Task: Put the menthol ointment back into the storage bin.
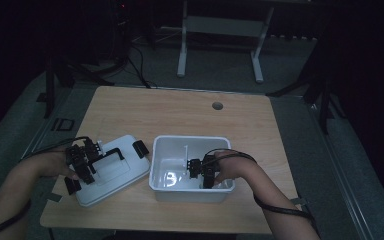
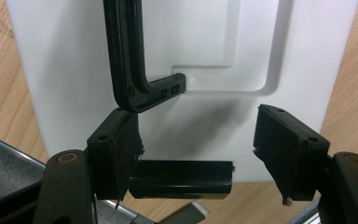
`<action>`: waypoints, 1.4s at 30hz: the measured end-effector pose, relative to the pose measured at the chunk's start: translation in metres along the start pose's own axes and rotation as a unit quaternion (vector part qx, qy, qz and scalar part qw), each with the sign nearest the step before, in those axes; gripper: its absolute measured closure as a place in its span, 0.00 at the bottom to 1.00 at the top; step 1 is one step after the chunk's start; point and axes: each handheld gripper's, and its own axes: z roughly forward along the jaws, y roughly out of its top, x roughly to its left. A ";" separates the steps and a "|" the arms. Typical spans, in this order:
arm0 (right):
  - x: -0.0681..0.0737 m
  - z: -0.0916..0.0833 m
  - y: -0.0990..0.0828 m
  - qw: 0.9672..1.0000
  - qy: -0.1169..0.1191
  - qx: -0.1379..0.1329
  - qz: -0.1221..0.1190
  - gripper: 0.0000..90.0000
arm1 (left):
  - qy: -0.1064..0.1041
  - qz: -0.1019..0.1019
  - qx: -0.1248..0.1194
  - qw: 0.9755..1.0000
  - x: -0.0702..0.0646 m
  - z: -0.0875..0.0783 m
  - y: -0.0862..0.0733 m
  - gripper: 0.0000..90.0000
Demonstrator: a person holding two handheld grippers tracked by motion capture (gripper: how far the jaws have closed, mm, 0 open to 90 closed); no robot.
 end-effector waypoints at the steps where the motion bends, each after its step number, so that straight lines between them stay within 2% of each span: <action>1: 0.000 0.000 0.000 1.000 0.000 0.000 0.000 0.55 | 0.000 0.000 0.000 1.000 0.000 0.000 0.000 0.35; 10: 0.002 -0.012 -0.002 1.000 0.000 -0.008 0.001 0.52 | -0.001 0.001 -0.001 1.000 0.000 -0.001 0.000 0.35; 12: 0.002 -0.022 -0.005 1.000 -0.001 -0.020 -0.002 0.50 | -0.001 0.000 0.000 1.000 0.000 0.000 0.000 0.35; 15: 0.003 -0.030 -0.008 1.000 -0.007 -0.025 0.004 0.50 | 0.003 0.001 0.007 1.000 -0.001 -0.001 -0.002 0.35; 19: 0.006 -0.039 -0.012 0.999 -0.017 -0.028 -0.003 0.50 | 0.004 -0.002 0.006 1.000 0.000 -0.003 -0.004 0.35; 23: 0.007 -0.052 -0.019 0.999 -0.027 -0.035 0.001 0.50 | 0.004 -0.003 0.004 1.000 0.000 -0.003 -0.004 0.35; 26: 0.006 -0.063 -0.027 0.998 -0.039 -0.050 0.006 0.48 | 0.003 -0.003 0.005 1.000 -0.001 -0.002 -0.003 0.35; 32: 0.004 -0.080 -0.041 0.996 -0.047 -0.068 0.018 0.47 | 0.003 -0.003 0.001 1.000 -0.001 -0.002 -0.002 0.35; 33: 0.003 -0.087 -0.049 0.996 -0.049 -0.075 0.025 0.45 | 0.005 -0.003 0.000 1.000 -0.001 -0.003 -0.001 0.35; 38: 0.002 -0.103 -0.066 0.993 -0.061 -0.093 0.040 0.43 | 0.002 -0.003 -0.001 1.000 -0.001 -0.003 -0.001 0.35; 42: 0.003 -0.111 -0.082 0.992 -0.066 -0.101 0.048 0.43 | 0.004 -0.003 -0.001 1.000 -0.001 -0.003 -0.002 0.35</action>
